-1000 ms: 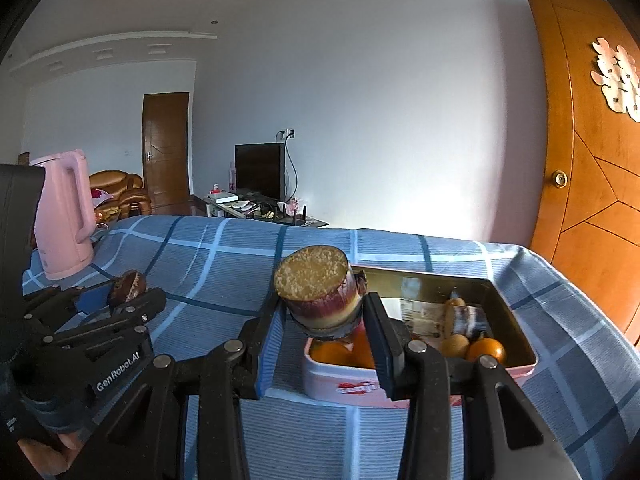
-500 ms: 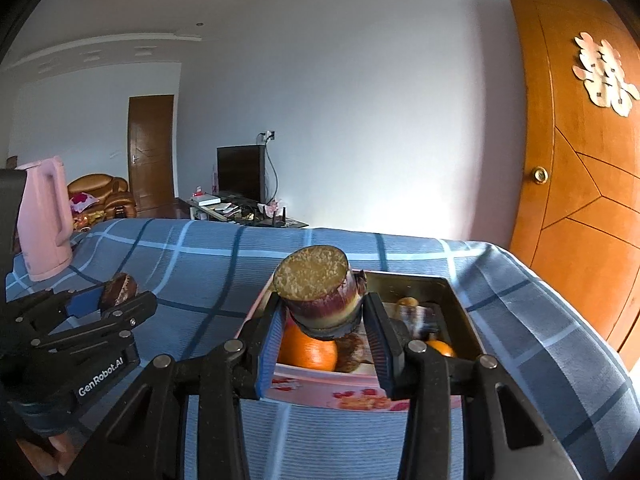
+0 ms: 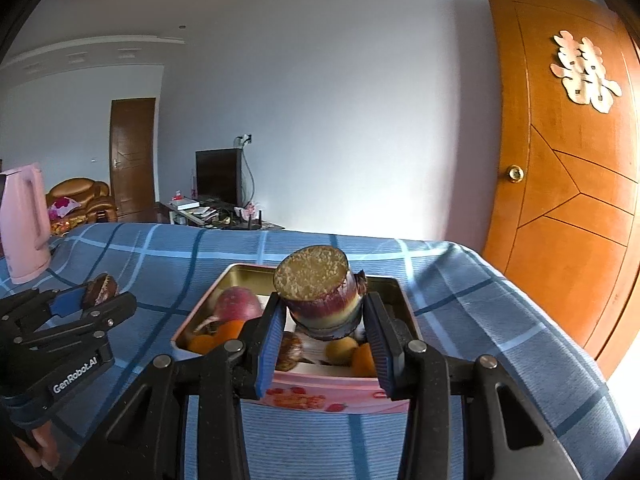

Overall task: Organize fruits
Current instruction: 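Carry the dark brown fruit and sugarcane slice over the pink tin with both grippers, then lower both fruits into the pink tin and open both grippers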

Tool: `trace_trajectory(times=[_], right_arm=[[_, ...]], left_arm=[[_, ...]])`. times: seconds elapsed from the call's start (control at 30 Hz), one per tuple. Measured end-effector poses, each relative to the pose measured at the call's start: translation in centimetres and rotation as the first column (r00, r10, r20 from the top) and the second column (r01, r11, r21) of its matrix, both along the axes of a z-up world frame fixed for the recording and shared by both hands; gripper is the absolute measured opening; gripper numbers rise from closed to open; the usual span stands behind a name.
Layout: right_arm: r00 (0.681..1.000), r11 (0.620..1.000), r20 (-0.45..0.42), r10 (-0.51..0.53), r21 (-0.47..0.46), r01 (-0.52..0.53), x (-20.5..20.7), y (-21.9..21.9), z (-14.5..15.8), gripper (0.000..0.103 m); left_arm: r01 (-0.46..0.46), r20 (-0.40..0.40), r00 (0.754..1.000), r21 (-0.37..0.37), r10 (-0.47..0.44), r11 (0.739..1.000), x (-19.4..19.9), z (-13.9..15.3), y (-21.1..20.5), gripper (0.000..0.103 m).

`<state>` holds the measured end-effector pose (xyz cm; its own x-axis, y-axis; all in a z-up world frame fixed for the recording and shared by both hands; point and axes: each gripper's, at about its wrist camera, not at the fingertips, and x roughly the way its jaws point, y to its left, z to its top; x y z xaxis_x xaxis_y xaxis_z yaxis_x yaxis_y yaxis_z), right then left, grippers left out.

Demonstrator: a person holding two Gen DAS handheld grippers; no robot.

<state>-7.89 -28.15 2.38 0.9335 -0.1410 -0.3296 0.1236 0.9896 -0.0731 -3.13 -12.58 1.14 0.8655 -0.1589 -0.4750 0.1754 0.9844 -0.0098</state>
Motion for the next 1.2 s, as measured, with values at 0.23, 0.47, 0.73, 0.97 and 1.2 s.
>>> trace_trajectory(times=[0.23, 0.47, 0.73, 0.97, 1.2], right_arm=[[0.999, 0.999, 0.005, -0.043, 0.001, 0.043, 0.0, -2.0, 0.1, 0.042], [0.994, 0.994, 0.003, -0.105, 0.016, 0.105, 0.3, -4.5, 0.1, 0.042], [0.987, 0.985, -0.008, -0.163, 0.058, 0.164, 0.9, -7.0, 0.2, 0.042], [0.982, 0.981, -0.013, -0.186, 0.06, 0.187, 1.4, -7.4, 0.2, 0.042], [0.979, 0.978, -0.019, -0.201, 0.053, 0.202, 1.8, -7.4, 0.3, 0.042]], left_arm=[[0.048, 0.027, 0.999, -0.012, -0.048, 0.999, -0.1, 0.7, -2.1, 0.043], [0.076, 0.036, 0.997, -0.03, -0.075, 0.997, 0.8, 1.5, -4.0, 0.043], [0.131, 0.034, 0.991, -0.061, -0.129, 0.99, 2.1, 2.3, -7.4, 0.043], [0.146, 0.023, 0.989, -0.066, -0.145, 0.987, 3.3, 1.8, -8.8, 0.043], [0.146, 0.009, 0.989, -0.081, -0.146, 0.986, 4.2, 1.7, -8.6, 0.043]])
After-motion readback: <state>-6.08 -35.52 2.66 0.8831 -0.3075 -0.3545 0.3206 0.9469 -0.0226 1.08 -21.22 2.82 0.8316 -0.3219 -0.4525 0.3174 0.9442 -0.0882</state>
